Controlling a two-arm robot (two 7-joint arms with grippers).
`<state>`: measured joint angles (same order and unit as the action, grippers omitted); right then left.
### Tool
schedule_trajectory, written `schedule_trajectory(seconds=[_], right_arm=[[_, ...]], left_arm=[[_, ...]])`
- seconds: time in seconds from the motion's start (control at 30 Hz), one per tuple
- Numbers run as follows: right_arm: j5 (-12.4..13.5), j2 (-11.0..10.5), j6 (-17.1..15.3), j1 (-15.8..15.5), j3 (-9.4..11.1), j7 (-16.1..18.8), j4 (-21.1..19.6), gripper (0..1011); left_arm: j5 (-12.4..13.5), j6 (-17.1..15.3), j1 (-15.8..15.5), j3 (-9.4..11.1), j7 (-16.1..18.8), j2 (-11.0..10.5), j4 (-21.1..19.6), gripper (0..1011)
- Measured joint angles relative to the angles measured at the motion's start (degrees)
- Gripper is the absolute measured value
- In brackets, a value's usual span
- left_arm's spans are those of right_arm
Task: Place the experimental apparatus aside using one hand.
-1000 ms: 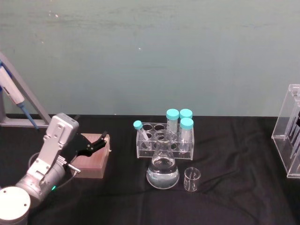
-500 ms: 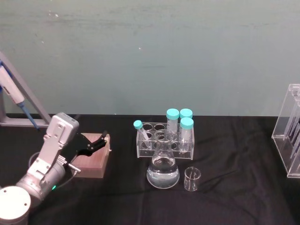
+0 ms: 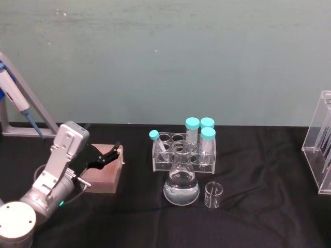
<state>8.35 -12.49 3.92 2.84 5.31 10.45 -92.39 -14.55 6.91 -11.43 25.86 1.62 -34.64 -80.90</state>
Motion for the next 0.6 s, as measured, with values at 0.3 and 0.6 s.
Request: schedule_trajectory(seconds=[0.3, 0.6], right_arm=[[0.4, -2.0, 1.4, -1.8, -1.7, 2.8, -2.0, 1002], [0.9, -3.8, 2.9, -1.7, -3.7, 4.9, -2.2, 1002]], left_arm=[[0.0, 0.0, 0.0, 0.0, 0.0, 0.0, 0.0, 1000], [0.0, 0.0, 0.0, 0.0, 0.0, 0.0, 0.0, 1000]])
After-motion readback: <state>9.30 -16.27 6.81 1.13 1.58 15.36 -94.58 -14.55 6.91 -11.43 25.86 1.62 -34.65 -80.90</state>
